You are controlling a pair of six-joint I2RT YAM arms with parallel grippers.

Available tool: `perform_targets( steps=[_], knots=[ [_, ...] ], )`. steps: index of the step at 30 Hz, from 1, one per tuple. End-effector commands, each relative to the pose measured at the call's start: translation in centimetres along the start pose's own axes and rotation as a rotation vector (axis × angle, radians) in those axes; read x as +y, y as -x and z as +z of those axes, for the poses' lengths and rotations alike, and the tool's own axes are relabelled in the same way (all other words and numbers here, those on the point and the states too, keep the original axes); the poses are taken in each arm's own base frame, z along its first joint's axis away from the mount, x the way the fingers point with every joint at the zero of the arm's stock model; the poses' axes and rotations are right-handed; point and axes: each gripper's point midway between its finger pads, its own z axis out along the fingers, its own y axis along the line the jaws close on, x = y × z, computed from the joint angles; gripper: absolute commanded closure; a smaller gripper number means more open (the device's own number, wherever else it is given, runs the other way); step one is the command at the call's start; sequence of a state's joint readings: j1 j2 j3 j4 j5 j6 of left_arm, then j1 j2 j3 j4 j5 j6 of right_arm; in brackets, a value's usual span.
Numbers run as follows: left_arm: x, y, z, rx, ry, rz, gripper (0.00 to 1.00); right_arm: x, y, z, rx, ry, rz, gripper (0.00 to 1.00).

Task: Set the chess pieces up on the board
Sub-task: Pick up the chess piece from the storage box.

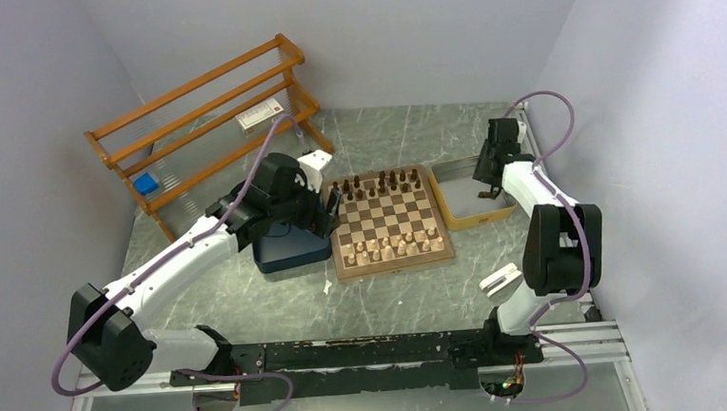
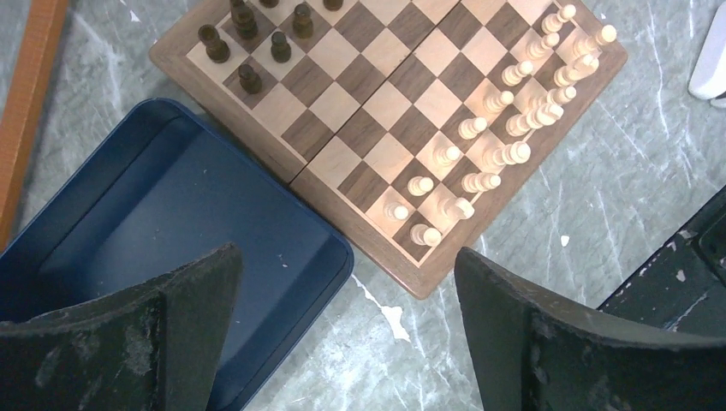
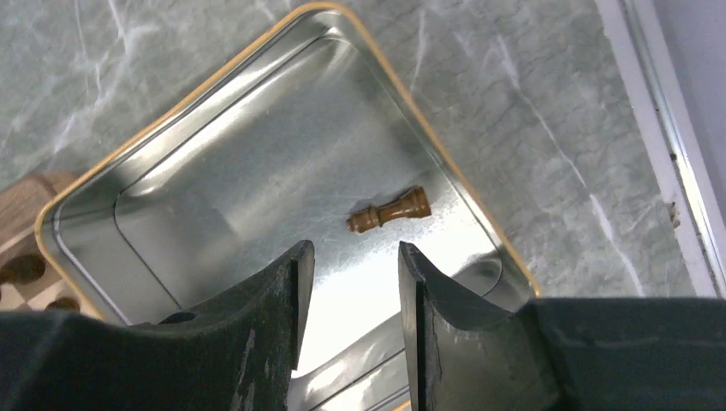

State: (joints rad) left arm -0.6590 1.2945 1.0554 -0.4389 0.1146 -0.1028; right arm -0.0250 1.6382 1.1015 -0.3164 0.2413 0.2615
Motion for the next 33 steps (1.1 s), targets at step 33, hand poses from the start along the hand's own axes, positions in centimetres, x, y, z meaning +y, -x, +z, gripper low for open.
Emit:
perform_targets(
  steps=[33],
  knots=[
    [-0.9,1.1,-1.1,-0.067,0.058,0.089,0.02,-1.1,-3.7,4.7,0.310,0.322,-1.212,0.62]
  ],
)
